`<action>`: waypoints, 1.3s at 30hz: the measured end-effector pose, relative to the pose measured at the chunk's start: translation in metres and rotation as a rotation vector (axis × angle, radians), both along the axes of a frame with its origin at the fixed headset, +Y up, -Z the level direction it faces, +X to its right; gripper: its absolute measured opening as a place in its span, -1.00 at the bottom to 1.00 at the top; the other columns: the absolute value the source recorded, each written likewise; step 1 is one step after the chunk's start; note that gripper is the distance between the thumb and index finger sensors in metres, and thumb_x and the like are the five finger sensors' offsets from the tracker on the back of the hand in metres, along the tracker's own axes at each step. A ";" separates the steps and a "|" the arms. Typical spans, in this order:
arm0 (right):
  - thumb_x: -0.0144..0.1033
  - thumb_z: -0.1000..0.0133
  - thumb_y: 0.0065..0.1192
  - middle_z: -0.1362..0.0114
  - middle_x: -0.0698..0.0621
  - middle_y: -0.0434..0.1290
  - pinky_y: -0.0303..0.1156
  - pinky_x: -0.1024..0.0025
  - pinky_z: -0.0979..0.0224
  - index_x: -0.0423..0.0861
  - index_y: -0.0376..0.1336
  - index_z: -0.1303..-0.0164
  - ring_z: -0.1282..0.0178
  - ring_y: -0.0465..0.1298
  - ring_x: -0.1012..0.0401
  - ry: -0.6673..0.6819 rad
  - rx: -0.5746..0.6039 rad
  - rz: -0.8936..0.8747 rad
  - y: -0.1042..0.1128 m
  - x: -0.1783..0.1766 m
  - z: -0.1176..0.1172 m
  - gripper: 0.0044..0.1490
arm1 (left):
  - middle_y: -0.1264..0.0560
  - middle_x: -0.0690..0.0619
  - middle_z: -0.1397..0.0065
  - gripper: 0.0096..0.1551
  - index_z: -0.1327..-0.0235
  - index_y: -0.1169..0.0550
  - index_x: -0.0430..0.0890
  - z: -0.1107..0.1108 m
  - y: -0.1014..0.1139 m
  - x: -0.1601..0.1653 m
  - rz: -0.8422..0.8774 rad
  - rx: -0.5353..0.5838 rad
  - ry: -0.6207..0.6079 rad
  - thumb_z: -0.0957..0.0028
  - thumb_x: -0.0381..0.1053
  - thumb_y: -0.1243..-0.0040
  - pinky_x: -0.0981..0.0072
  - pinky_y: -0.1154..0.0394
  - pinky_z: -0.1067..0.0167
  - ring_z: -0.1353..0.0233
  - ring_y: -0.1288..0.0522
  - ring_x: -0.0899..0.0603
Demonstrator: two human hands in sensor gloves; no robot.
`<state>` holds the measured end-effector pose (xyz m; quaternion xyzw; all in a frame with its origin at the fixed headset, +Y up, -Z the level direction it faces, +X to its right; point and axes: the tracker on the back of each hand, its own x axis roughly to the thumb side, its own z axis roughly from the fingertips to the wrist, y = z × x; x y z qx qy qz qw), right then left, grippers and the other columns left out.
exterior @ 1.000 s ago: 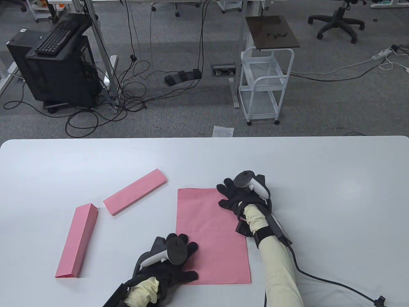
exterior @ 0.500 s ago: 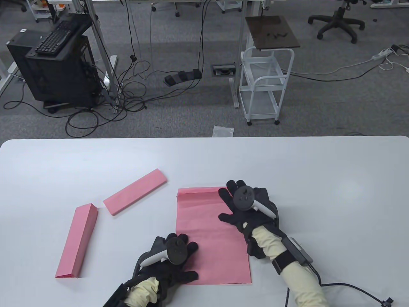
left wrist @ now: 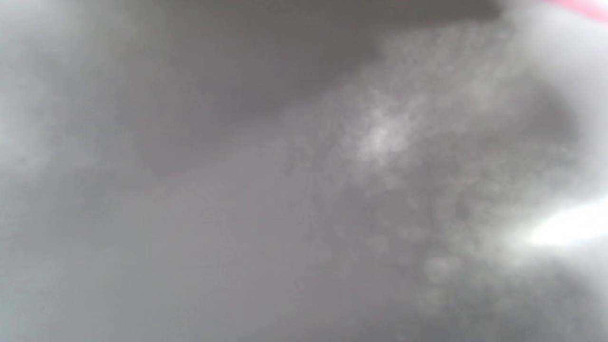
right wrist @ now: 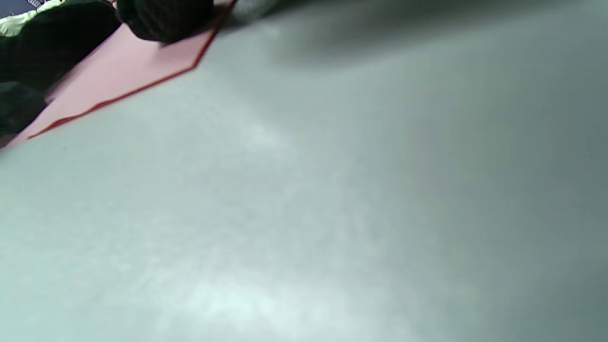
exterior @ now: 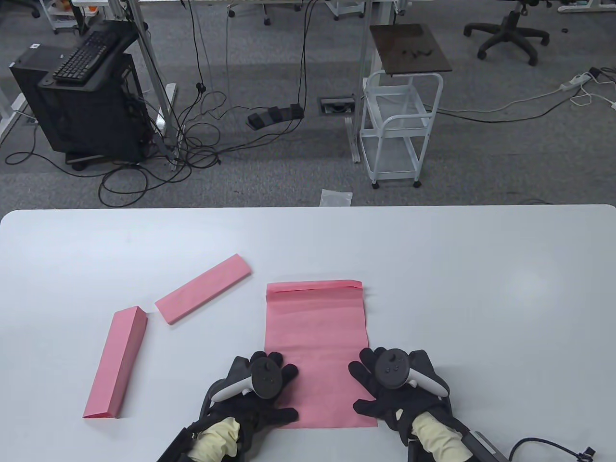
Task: Unfold complexly folded papers and stack
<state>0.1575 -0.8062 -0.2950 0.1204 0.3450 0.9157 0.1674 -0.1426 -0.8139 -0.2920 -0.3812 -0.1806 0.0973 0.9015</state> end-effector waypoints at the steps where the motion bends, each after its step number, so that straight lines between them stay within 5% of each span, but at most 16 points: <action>1: 0.22 -0.10 0.00 -0.64 0.42 -0.56 -0.78 0.03 -0.47 0.44 -0.38 -0.52 -0.59 -0.66 0.36 -0.005 0.002 -0.006 0.000 0.000 0.000 -0.07 | 0.74 0.27 -0.45 0.07 -0.39 0.49 0.35 0.000 0.000 0.000 0.000 0.000 0.000 -0.02 0.49 0.14 -0.07 0.74 -0.27 -0.46 0.79 -0.10; 6: 0.21 -0.10 0.00 -0.63 0.43 -0.57 -0.80 0.05 -0.46 0.44 -0.38 -0.51 -0.59 -0.67 0.37 -0.010 -0.009 -0.018 -0.001 0.000 0.000 -0.07 | 0.69 0.26 -0.49 0.04 -0.42 0.44 0.34 0.000 0.004 0.001 0.007 0.033 0.016 -0.04 0.48 0.12 -0.09 0.69 -0.31 -0.49 0.74 -0.12; 11: 0.21 -0.10 0.01 -0.63 0.44 -0.57 -0.81 0.06 -0.46 0.45 -0.38 -0.51 -0.58 -0.67 0.38 -0.018 -0.015 -0.025 -0.002 0.001 0.000 -0.07 | 0.60 0.16 -0.58 -0.12 -0.59 0.25 0.21 0.009 0.025 0.033 0.036 0.188 0.030 -0.20 0.35 0.16 -0.19 0.61 -0.35 -0.53 0.67 -0.20; 18: 0.21 -0.10 0.01 -0.63 0.45 -0.58 -0.82 0.08 -0.45 0.45 -0.38 -0.51 -0.58 -0.68 0.39 -0.023 -0.020 -0.032 -0.002 0.001 0.000 -0.07 | 0.59 0.17 -0.57 -0.09 -0.50 0.37 0.22 0.010 0.011 0.087 -0.041 0.097 -0.075 -0.18 0.36 0.20 -0.19 0.62 -0.34 -0.54 0.66 -0.19; 31: 0.21 -0.11 0.00 -0.62 0.47 -0.60 -0.85 0.11 -0.43 0.46 -0.39 -0.50 -0.57 -0.70 0.41 -0.028 -0.035 -0.044 -0.002 0.002 0.001 -0.07 | 0.59 0.38 -0.55 -0.09 -0.45 0.37 0.33 0.001 0.009 -0.021 -0.022 0.044 0.090 -0.14 0.38 0.17 -0.19 0.65 -0.33 -0.55 0.67 -0.11; 37: 0.20 -0.10 0.01 -0.61 0.48 -0.60 -0.85 0.11 -0.43 0.47 -0.39 -0.50 -0.56 -0.70 0.41 -0.032 -0.038 -0.046 -0.002 0.001 0.000 -0.07 | 0.57 0.32 -0.56 -0.12 -0.47 0.35 0.28 -0.003 0.016 -0.018 -0.029 0.021 0.070 -0.20 0.30 0.15 -0.20 0.62 -0.33 -0.56 0.63 -0.16; 39: 0.20 -0.11 0.00 -0.61 0.48 -0.60 -0.85 0.11 -0.43 0.47 -0.39 -0.50 -0.56 -0.70 0.41 -0.032 -0.039 -0.046 -0.002 0.002 0.000 -0.07 | 0.49 0.15 -0.62 -0.17 -0.55 0.24 0.20 -0.008 0.028 -0.010 -0.060 0.061 0.041 -0.23 0.24 0.13 -0.23 0.56 -0.37 -0.63 0.52 -0.20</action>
